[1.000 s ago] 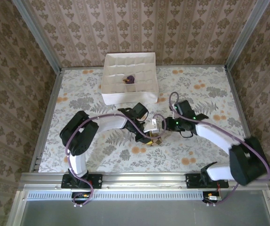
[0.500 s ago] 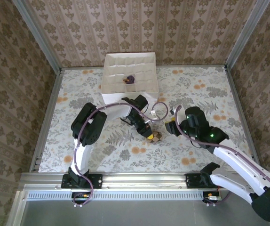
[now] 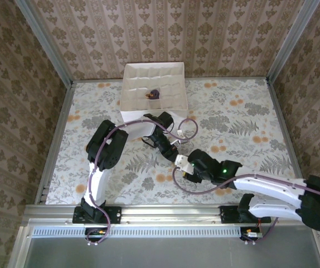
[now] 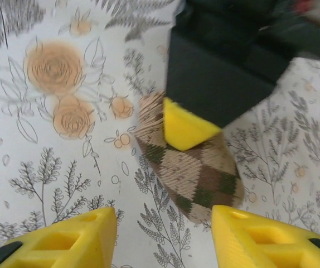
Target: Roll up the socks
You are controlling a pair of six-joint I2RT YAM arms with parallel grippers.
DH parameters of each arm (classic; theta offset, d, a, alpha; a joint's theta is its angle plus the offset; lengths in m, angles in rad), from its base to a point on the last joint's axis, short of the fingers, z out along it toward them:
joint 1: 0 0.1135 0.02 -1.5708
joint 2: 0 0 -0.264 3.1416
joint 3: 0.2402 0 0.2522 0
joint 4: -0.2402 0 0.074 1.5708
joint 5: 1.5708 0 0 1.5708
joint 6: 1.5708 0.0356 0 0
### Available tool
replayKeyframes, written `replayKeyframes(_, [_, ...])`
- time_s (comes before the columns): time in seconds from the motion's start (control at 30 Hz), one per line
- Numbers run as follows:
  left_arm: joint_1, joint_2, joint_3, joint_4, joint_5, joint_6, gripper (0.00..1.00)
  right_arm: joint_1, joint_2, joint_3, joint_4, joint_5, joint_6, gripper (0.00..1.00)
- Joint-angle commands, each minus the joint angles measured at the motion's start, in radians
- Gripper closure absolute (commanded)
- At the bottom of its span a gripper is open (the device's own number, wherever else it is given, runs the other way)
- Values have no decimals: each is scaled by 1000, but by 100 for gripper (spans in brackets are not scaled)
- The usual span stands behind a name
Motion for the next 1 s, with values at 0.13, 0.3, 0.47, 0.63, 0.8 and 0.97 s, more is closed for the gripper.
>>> replayKeyframes(0.13, [28, 75, -52, -67, -106, -9, 100, 8, 167, 9, 180, 146, -188, 43])
replayKeyframes(0.3, [31, 90, -34, -105, -75, 7, 100, 5, 294, 30, 221, 144, -231, 40])
replayKeyframes(0.47, [42, 102, -27, -135, -58, 29, 100, 5, 366, 56, 279, 186, -252, 40])
replayKeyframes(0.63, [49, 110, -18, -170, -19, 60, 100, 5, 387, 56, 312, 223, -298, 39])
replayKeyframes(0.8, [56, 126, 2, -201, 5, 78, 100, -2, 390, 48, 322, 213, -362, 38])
replayKeyframes(0.97, [67, 145, 17, -223, 34, 90, 100, -17, 387, 36, 345, 183, -395, 37])
